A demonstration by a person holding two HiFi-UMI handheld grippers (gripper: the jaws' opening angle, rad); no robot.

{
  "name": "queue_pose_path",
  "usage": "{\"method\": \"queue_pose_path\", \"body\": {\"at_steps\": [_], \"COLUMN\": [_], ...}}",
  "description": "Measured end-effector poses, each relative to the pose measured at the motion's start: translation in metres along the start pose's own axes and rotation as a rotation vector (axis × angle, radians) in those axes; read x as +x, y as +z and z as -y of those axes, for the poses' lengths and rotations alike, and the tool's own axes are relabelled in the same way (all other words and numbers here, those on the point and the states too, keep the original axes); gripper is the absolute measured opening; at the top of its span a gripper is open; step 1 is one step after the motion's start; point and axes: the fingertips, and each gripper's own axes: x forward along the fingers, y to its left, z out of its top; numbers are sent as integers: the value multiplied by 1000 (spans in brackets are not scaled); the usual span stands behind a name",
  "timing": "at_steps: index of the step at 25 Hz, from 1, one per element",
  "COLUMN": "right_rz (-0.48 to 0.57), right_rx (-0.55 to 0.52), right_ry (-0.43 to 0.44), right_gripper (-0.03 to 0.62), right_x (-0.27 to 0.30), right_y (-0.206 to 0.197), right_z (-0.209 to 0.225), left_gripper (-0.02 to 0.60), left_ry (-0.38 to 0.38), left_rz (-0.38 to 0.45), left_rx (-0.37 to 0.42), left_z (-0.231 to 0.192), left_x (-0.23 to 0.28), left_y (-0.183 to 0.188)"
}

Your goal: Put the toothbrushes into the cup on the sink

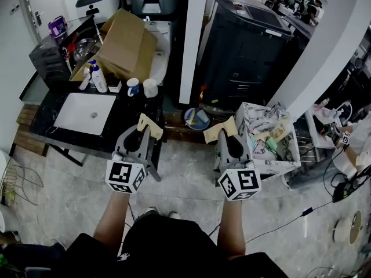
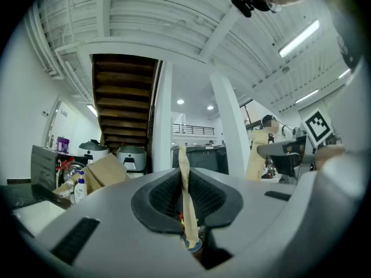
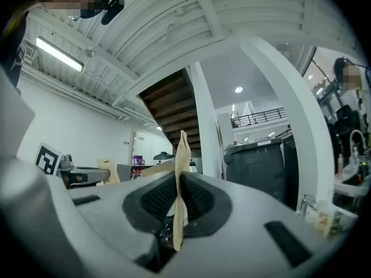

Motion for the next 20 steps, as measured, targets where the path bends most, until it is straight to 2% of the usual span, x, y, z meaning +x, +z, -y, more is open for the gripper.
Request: {"method": "queue_pose_path", "body": {"at_steps": [11, 20], "right_rz": [-32, -49], "right_rx": [12, 37], "right_ry": [-41, -26], "right_gripper": [23, 23], "right_x": [-5, -15], "right_y": [-18, -27], "right_z": [12, 14], "left_gripper": [40, 41], "left_ry": [40, 58], "left_rz": [-11, -38], "left_rx": [-8, -10], "left_z": [-5, -2], "left_x": [-1, -13], "left_y": [-12, -19]}}
